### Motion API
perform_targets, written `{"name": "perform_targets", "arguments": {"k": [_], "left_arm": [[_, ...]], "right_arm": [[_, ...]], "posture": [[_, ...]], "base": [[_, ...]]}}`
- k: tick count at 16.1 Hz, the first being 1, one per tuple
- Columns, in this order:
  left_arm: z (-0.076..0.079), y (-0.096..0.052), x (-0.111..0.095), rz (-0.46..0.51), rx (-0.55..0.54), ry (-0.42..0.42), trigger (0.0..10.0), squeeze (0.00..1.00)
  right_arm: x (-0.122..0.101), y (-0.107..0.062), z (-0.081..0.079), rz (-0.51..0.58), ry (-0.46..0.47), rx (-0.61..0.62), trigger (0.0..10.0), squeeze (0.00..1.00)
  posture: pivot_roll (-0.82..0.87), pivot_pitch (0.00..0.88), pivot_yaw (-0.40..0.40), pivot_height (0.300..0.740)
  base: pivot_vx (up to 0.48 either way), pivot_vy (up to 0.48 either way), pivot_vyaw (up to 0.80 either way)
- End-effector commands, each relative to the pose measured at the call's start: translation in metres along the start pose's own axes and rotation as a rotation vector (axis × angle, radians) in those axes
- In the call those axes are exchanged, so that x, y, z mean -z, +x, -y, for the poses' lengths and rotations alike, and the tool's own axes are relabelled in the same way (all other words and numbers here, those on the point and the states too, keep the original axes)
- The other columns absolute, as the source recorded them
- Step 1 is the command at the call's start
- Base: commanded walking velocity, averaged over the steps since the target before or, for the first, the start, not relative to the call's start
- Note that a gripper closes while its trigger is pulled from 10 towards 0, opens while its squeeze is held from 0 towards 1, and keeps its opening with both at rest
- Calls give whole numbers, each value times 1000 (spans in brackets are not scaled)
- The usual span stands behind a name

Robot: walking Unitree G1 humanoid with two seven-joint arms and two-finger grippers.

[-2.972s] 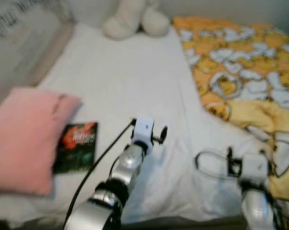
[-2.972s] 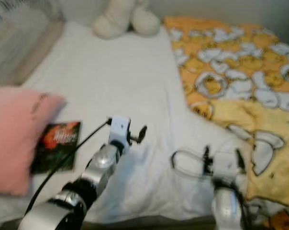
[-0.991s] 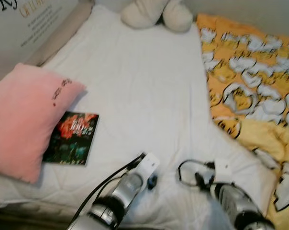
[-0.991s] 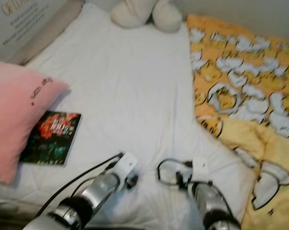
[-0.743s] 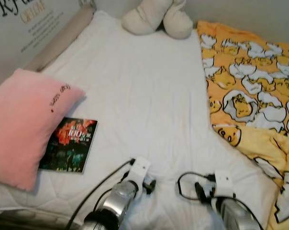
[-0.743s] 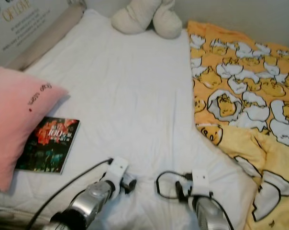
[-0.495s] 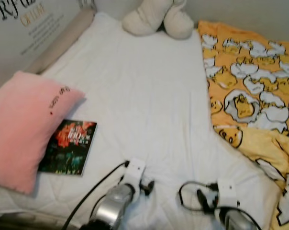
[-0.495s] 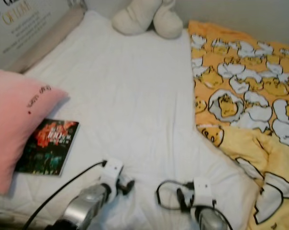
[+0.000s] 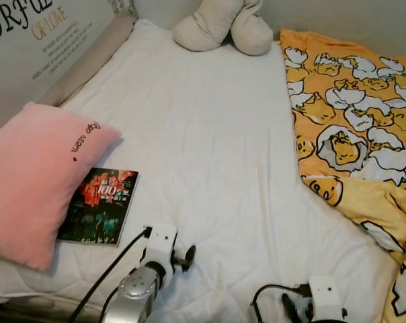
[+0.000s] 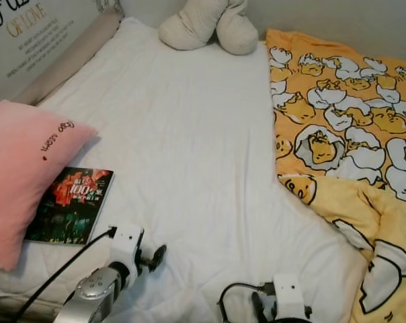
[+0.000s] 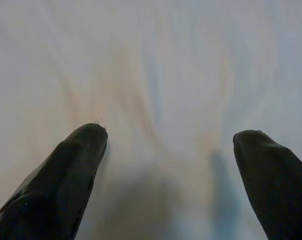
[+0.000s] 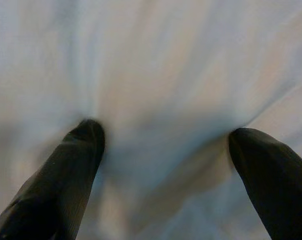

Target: Clean up the room

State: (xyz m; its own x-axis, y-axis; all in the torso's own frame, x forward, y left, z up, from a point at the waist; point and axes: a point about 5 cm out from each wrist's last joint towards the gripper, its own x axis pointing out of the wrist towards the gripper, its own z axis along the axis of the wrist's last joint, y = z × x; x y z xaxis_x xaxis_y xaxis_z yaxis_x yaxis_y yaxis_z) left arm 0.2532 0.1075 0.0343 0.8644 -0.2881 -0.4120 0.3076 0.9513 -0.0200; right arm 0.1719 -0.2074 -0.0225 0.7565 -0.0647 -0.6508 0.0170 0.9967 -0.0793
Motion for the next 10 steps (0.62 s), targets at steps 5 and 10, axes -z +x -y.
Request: {"name": "perform_targets", "arguments": {"k": [5, 10], "left_arm": [[-14, 12, -70, 331, -82, -22, 10000, 0], [-13, 16, -77, 393, -81, -213, 10000, 0]], "right_arm": [[-93, -4, 8, 507, 77, 144, 10000, 0], [-109, -12, -13, 669, 31, 114, 10000, 0]], "posture": [[88, 7, -21, 740], [58, 0, 2, 740]], "base": [[0, -96, 0], [0, -480, 0]]}}
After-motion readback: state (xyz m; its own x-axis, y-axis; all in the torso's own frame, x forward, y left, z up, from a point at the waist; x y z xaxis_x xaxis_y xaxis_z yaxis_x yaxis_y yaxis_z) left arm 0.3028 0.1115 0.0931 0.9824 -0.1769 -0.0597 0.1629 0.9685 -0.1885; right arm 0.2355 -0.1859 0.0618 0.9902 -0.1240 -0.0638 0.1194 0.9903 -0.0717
